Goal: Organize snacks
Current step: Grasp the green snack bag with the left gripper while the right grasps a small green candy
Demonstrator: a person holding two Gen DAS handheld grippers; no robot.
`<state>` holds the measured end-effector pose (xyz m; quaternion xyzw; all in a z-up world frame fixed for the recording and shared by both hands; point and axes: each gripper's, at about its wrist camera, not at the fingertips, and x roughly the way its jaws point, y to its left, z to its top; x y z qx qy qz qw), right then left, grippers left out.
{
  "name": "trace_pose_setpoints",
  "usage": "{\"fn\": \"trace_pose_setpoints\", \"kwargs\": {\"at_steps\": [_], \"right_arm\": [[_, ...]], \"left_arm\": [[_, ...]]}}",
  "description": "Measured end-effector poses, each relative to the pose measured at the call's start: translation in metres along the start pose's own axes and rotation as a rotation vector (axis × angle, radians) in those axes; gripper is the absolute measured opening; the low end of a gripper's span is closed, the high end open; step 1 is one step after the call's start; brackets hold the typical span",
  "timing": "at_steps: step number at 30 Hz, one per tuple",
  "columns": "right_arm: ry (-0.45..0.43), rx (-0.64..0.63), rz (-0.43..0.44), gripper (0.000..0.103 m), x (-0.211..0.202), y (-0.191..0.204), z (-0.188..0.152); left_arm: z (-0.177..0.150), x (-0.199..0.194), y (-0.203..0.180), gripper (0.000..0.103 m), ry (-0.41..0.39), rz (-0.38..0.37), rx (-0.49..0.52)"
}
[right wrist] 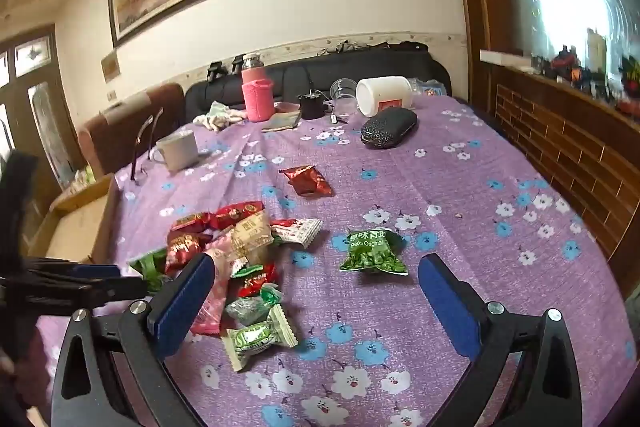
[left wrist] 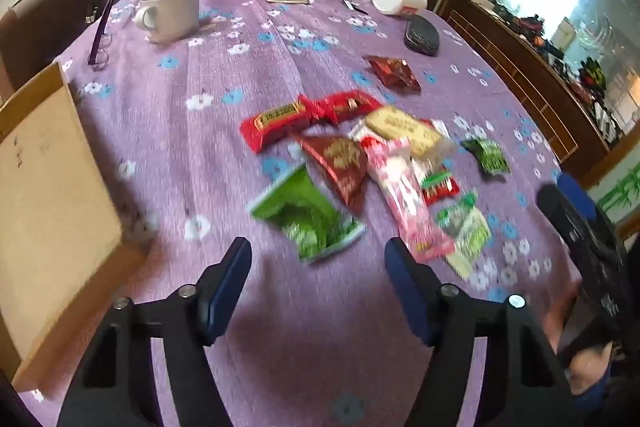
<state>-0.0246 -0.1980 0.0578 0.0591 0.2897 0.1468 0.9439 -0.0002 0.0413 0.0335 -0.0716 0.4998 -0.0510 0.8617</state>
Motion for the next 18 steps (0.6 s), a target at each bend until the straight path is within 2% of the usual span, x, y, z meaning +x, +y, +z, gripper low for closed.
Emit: {"fn": "trace_pose_setpoints", "kwargs": {"at_steps": [1,2,3,5,6,7,9,13,18], "right_arm": [[0.0,0.033,0.025,0.102,-0.002,-0.006,0.001],[0.008,0.068,0.05,0.097,-0.002,-0.012,0.001],[0.029,0.103,0.077,0.078,0.001,-0.017,0.001],[0.062,0.126,0.058,0.055,0.004,-0.022,0.0],[0.086,0.147,0.074,0.053,0.007,-0.025,-0.001],[0.111,0.172,0.114,0.053,0.01,-0.028,-0.002],[0.149,0.191,0.174,0.053,0.015,-0.027,-0.004],[0.19,0.124,0.205,0.053,0.02,-0.011,-0.007],[0.263,0.117,0.19,0.053,0.029,-0.011,-0.013]], "left_arm": [[0.003,0.002,0.0,0.067,-0.003,0.018,-0.004],[0.007,0.005,0.0,0.067,0.009,0.025,-0.011],[0.012,0.009,0.0,0.067,0.012,0.033,-0.017],[0.016,0.016,-0.001,0.063,0.013,0.05,-0.022],[0.018,0.022,-0.002,0.059,0.02,0.062,-0.017],[0.018,0.026,-0.002,0.048,0.02,0.064,-0.016],[0.018,0.036,-0.003,0.04,0.029,0.057,-0.009],[0.011,0.039,-0.014,0.039,0.005,0.076,0.041],[0.003,0.034,-0.013,0.037,-0.007,0.044,0.048]]}}
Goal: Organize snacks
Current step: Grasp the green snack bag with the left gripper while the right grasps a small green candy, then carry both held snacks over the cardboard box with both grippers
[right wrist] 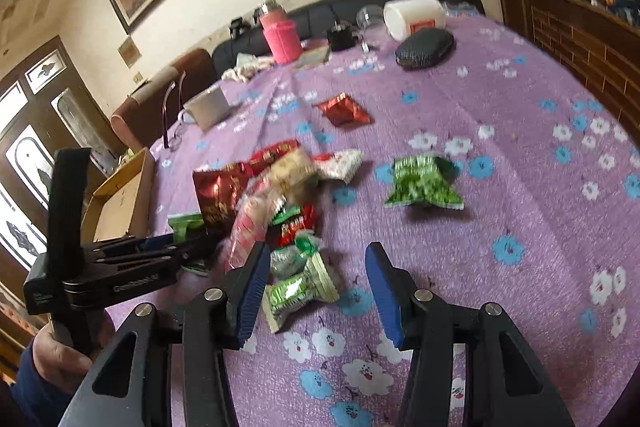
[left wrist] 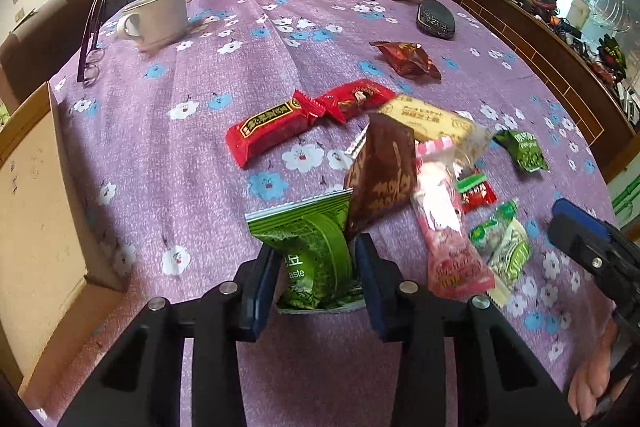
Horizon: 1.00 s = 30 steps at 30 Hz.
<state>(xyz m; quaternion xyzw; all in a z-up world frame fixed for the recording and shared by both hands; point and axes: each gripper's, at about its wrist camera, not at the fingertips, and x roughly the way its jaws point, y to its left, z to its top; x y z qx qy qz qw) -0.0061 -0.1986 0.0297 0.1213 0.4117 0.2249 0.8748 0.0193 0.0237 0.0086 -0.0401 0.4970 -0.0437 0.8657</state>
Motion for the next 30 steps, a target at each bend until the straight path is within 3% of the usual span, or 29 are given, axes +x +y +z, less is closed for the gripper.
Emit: {"fn": "trace_pose_setpoints", "kwargs": {"at_steps": [5,9,22,28,30], "right_arm": [[0.077,-0.04,0.033,0.053,0.012,0.007,-0.005],[0.134,-0.098,-0.011,0.053,0.024,0.016,-0.012],[0.134,-0.13,0.053,0.032,0.025,0.026,-0.012],[0.145,-0.097,0.042,0.034,0.032,0.024,-0.01],[0.145,-0.099,0.043,0.028,0.032,0.026,-0.011]], "left_arm": [[0.0,0.002,-0.004,0.037,-0.012,0.008,0.021],[-0.001,0.001,-0.006,0.036,-0.027,0.035,0.043],[-0.007,-0.005,-0.001,0.03,-0.04,0.02,0.02],[-0.007,-0.004,-0.002,0.03,-0.052,0.013,0.025],[-0.006,-0.004,-0.001,0.03,-0.057,0.008,0.021]]}}
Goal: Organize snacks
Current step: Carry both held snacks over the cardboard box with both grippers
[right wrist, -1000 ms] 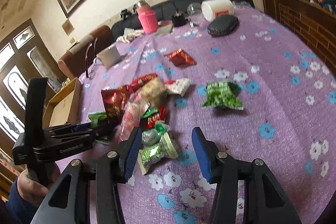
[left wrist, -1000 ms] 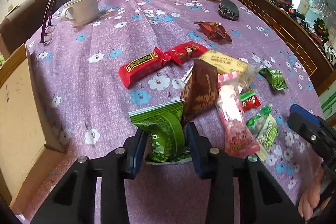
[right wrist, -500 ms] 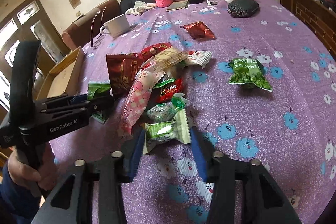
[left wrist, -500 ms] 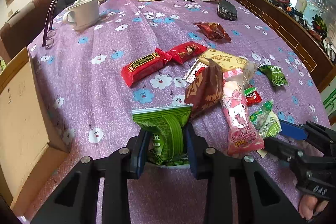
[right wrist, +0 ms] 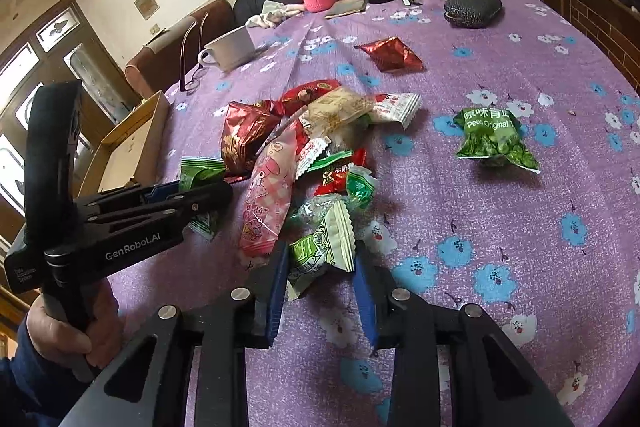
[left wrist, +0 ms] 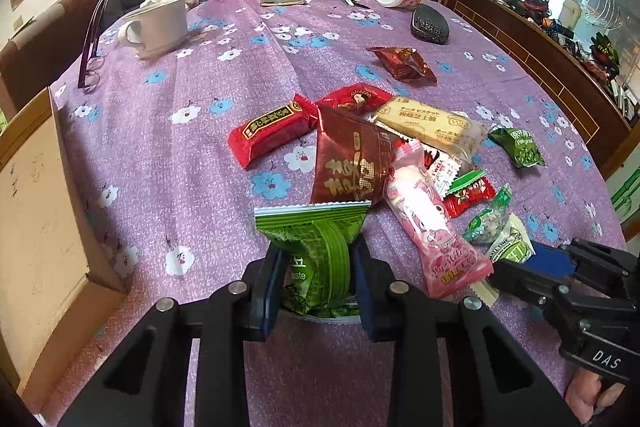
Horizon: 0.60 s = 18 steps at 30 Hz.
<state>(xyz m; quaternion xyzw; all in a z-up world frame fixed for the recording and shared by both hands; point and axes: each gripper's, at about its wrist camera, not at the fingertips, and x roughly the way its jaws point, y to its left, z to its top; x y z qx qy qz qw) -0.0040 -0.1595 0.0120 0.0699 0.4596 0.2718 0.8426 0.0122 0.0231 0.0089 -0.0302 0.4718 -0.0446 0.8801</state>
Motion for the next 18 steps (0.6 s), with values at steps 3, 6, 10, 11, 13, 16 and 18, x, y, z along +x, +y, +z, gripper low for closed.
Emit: {"fn": "trace_pose_setpoints", "kwargs": {"at_steps": [3,6,10,11,13,16,18], "right_arm": [[-0.024,0.013,0.022,0.025,-0.004,0.001,-0.001],[-0.054,0.03,0.004,0.025,-0.012,-0.003,-0.002],[-0.07,0.063,0.012,0.025,-0.021,-0.008,-0.004],[-0.071,0.067,0.013,0.025,-0.022,-0.009,-0.004],[-0.075,0.068,0.011,0.025,-0.026,-0.007,-0.002],[-0.07,0.042,0.005,0.025,-0.031,0.001,0.002],[-0.067,0.014,0.002,0.025,-0.033,0.011,0.008]], "left_arm": [[-0.002,-0.004,0.005,0.029,0.001,-0.024,-0.026],[-0.004,-0.011,0.007,0.029,-0.009,-0.039,-0.038],[-0.006,-0.022,0.012,0.029,-0.027,-0.056,-0.05],[-0.007,-0.024,0.013,0.029,-0.032,-0.059,-0.053],[-0.008,-0.03,0.017,0.029,-0.043,-0.07,-0.065],[-0.008,-0.038,0.024,0.029,-0.06,-0.077,-0.081],[-0.008,-0.045,0.03,0.029,-0.072,-0.084,-0.095]]}}
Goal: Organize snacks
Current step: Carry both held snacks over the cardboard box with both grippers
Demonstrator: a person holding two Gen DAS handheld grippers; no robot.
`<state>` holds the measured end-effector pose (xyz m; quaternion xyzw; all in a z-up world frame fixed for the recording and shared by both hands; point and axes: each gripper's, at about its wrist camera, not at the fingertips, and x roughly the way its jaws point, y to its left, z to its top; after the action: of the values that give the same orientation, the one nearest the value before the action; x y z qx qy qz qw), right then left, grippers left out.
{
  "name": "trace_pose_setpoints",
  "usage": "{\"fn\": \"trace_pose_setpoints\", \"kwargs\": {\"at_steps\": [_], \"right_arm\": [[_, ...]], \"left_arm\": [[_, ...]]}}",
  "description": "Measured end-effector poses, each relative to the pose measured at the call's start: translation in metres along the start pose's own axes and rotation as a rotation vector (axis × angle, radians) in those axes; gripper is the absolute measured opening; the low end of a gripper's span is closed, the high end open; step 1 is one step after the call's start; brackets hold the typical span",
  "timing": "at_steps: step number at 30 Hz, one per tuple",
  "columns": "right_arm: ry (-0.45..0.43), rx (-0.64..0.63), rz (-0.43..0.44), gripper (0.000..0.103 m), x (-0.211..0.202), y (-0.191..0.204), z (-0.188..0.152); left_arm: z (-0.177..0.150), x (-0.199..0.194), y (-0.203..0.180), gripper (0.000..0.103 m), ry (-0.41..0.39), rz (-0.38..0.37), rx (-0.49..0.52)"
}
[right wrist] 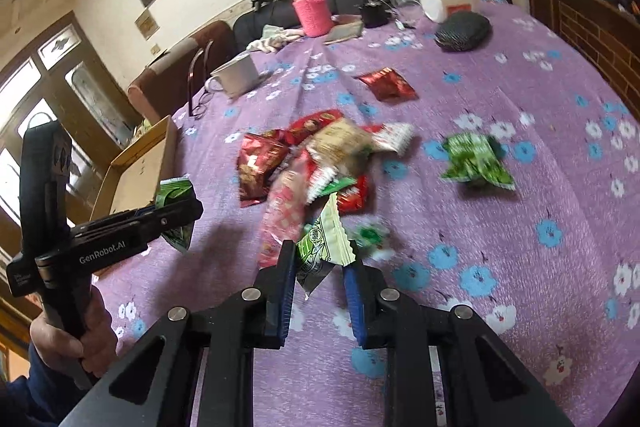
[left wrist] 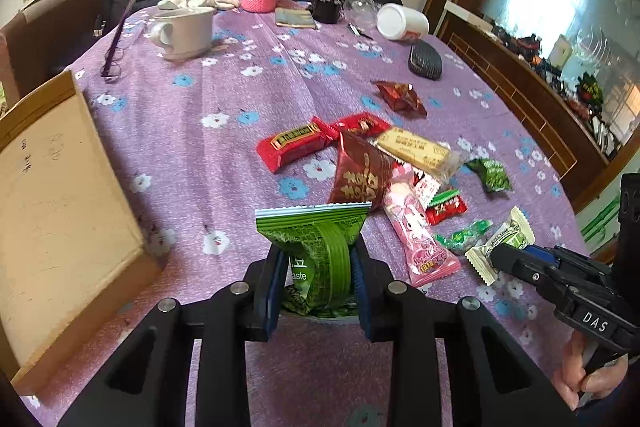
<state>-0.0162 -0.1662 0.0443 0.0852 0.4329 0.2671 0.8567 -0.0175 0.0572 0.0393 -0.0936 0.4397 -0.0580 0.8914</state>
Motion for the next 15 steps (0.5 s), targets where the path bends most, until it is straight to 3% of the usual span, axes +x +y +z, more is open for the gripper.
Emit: {"fn": "trace_pose_setpoints", "kwargs": {"at_steps": [6,15], "right_arm": [[0.004,-0.091,0.022,0.025,0.0,0.039,0.019],[0.045,-0.193,0.18,0.025,0.039,0.133,0.045]], "left_arm": [[0.005,-0.029,0.023,0.029,-0.059,0.008,-0.036],[0.012,-0.069,0.101,0.029,-0.148,0.086,-0.146]]}}
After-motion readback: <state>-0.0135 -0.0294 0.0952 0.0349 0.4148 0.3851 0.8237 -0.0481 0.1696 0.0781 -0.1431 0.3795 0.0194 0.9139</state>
